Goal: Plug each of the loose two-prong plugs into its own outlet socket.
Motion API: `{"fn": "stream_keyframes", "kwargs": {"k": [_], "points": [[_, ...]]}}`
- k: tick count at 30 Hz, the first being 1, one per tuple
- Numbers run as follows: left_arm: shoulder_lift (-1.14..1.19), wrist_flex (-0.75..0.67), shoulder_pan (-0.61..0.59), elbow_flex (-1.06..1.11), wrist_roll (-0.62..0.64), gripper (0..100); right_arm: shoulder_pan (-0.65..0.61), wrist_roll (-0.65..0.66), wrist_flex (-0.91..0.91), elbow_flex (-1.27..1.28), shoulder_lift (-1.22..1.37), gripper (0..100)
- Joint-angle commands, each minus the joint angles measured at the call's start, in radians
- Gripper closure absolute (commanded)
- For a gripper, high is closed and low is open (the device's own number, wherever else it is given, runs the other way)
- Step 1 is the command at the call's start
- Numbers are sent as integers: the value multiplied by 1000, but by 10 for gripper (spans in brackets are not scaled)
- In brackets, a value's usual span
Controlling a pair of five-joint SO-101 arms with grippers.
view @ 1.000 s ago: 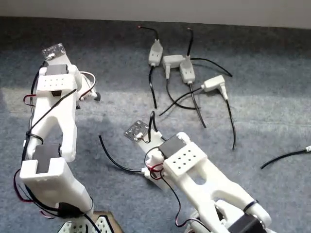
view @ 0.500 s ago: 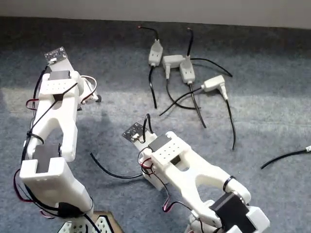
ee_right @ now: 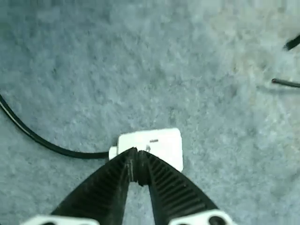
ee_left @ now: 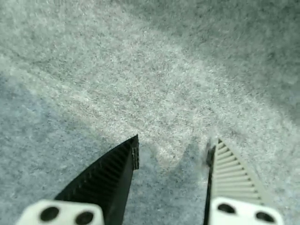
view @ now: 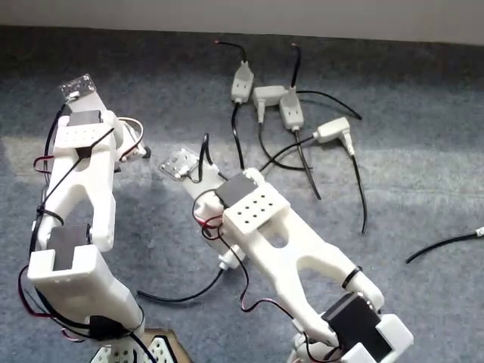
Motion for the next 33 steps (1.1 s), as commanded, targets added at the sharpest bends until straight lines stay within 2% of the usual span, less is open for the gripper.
{"fn": "stream_keyframes", "kwargs": {"k": [1,4,7,10,12,22,33], "points": [[-12,-11,-10,-8,11,752,-2,9,10,-151,-2,992],[-8,-11,-12,-8,11,752,4,9,36,-197,-5,992],[-7,-11,-12,-8,11,752,45,14,162,-226,-2,992],[-7,-12,-8,-8,11,752,93,101,255,-183,-2,992],[-7,-12,-7,-8,11,752,119,137,255,-113,-4,992],[-7,-12,-7,-4,11,752,131,135,35,252,-4,992],[-7,-12,-7,-4,11,752,125,135,-142,302,-2,992]]}}
